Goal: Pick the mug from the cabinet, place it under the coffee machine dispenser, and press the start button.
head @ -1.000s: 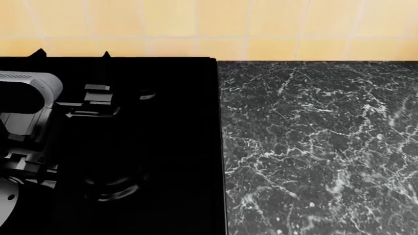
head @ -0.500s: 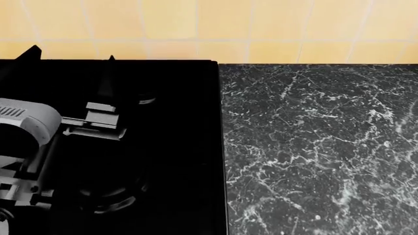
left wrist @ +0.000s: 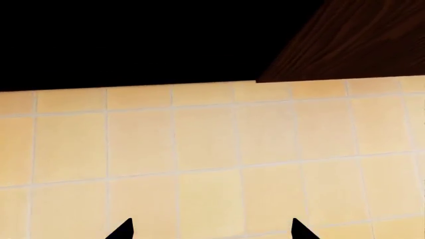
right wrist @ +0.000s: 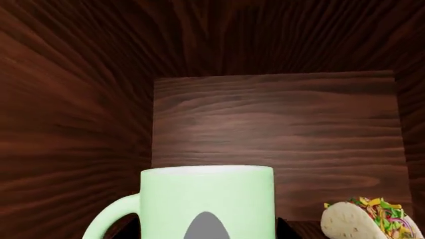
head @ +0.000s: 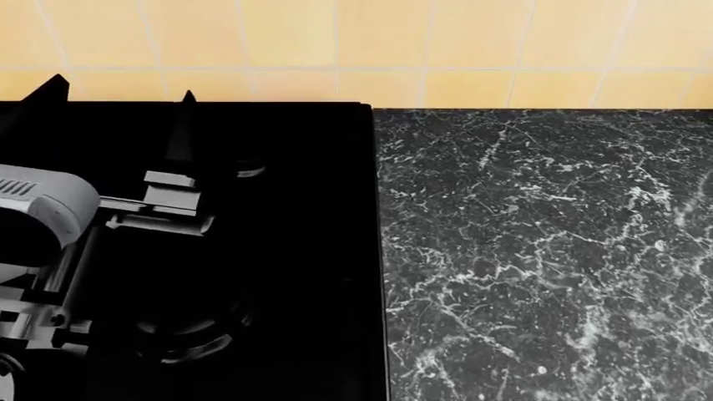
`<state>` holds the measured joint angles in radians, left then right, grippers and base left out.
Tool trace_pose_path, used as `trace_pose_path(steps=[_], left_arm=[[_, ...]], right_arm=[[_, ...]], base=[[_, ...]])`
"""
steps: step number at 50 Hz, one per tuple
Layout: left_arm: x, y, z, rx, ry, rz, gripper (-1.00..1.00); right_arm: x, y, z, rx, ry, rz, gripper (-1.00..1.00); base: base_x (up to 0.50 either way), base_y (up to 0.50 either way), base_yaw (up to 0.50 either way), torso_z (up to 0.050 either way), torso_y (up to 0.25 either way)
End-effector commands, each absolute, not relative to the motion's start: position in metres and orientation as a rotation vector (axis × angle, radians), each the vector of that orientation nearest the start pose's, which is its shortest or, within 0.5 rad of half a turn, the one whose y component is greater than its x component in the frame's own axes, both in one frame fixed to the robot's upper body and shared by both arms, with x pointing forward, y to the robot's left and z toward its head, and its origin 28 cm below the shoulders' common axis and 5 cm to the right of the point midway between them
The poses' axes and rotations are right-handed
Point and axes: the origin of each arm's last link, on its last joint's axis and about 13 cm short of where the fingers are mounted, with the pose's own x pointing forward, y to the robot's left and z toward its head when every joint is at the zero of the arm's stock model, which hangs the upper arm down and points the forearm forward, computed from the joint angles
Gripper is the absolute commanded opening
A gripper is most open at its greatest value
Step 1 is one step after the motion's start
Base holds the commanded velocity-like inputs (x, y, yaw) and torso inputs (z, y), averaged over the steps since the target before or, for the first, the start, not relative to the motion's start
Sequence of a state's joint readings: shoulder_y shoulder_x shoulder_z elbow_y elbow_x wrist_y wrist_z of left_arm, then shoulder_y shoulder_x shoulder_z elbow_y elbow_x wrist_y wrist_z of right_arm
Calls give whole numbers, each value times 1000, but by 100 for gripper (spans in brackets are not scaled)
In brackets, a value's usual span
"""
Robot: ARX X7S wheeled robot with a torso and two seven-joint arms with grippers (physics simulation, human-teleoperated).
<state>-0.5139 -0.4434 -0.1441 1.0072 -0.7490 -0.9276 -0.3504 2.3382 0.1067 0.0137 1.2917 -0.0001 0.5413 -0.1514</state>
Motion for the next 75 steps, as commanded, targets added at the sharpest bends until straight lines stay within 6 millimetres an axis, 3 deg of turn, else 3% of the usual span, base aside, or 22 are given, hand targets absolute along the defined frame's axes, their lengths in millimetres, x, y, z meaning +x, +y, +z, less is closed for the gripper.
trace_pose_path(steps=[1,7,16,39,60,75], left_arm=[[214,246,246,-8,-423,-76,100],[213,246,246,-7,-424,-75,100],[212,247,245,-7,-426,-73,100],[209,247,246,-7,-432,-83,100],[211,248,243,-13,-428,-79,100],[211,248,241,-16,-425,-81,100]], right_arm=[[301,-146,589,5,-683,81,-100],[291,-154,596,-5,-730,75,-100],[291,-153,595,-44,-696,84,-100],[288,-158,594,-46,-671,75,-100],[262,-172,602,0,-701,190,-100],[229,-159,544,21,-692,291,-100]], base=[[17,0,-10,0,0],[17,1,-10,0,0],[-13,9,-8,0,0],[-492,137,0,0,0],[0,0,0,0,0],[0,0,0,0,0]])
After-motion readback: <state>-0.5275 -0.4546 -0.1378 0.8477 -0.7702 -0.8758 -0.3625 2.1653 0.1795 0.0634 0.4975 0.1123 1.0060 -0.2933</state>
